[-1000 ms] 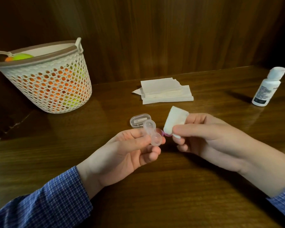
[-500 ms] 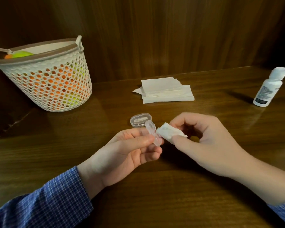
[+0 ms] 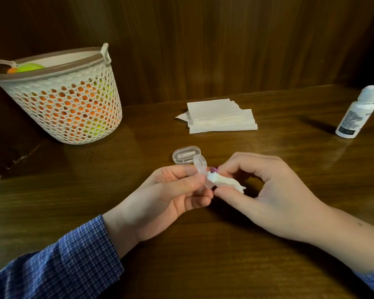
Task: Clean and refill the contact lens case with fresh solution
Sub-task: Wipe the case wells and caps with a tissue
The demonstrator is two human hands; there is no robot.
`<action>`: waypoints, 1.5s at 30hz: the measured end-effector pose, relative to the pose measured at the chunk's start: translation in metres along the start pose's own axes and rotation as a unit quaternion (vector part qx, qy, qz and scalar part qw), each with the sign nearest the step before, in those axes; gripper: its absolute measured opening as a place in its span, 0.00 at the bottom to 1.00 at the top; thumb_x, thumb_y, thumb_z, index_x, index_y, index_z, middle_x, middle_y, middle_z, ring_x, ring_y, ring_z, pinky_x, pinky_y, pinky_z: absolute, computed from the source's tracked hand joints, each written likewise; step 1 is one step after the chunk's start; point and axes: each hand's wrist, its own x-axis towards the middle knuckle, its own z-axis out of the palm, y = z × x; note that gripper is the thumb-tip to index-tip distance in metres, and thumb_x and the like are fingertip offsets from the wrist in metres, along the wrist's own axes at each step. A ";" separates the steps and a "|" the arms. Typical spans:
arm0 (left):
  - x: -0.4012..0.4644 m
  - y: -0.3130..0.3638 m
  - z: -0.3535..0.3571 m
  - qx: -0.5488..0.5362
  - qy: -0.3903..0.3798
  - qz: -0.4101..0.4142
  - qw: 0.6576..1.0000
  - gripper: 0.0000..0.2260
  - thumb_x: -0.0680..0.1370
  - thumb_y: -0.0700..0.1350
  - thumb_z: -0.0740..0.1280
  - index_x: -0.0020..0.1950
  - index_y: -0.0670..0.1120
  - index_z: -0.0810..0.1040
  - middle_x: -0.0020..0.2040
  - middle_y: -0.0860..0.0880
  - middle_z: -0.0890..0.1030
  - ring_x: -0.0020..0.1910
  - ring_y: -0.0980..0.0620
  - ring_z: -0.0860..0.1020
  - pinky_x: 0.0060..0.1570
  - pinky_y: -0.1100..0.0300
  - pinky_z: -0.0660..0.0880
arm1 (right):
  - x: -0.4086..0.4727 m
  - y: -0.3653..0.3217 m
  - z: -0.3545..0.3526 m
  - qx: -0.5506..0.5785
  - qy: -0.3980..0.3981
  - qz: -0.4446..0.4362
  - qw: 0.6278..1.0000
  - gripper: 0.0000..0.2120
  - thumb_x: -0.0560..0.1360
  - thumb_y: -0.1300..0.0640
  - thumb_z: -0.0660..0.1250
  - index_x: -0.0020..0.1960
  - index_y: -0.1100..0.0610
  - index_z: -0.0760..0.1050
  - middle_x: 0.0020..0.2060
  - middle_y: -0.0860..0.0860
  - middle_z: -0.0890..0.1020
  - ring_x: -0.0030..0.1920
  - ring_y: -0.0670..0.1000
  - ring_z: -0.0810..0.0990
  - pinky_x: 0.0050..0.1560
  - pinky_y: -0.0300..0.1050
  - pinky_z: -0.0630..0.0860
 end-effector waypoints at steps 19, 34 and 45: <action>-0.003 -0.008 0.000 0.090 0.033 0.041 0.995 0.09 0.78 0.38 0.68 0.55 0.39 0.87 0.46 0.41 0.84 0.44 0.50 0.83 0.44 0.61 0.80 | -0.004 0.001 0.005 0.005 -0.070 0.044 0.997 0.09 0.77 0.54 0.72 0.54 0.45 0.87 0.45 0.41 0.82 0.51 0.47 0.81 0.48 0.38 0.80; -0.006 -0.006 0.013 0.340 0.127 0.200 0.910 0.16 0.74 0.43 0.73 0.60 0.41 0.84 0.53 0.47 0.87 0.51 0.46 0.87 0.47 0.56 0.85 | 0.011 -0.003 0.002 0.479 -0.095 0.376 0.788 0.08 0.72 0.61 0.74 0.48 0.65 0.86 0.38 0.52 0.83 0.34 0.45 0.78 0.37 0.38 0.74; -0.006 -0.007 0.018 0.505 0.162 0.367 0.765 0.12 0.75 0.41 0.74 0.58 0.44 0.85 0.55 0.50 0.86 0.52 0.53 0.85 0.46 0.64 0.84 | 0.014 -0.009 0.001 0.456 -0.088 0.347 0.815 0.12 0.66 0.51 0.77 0.44 0.58 0.87 0.31 0.51 0.78 0.33 0.45 0.74 0.35 0.38 0.72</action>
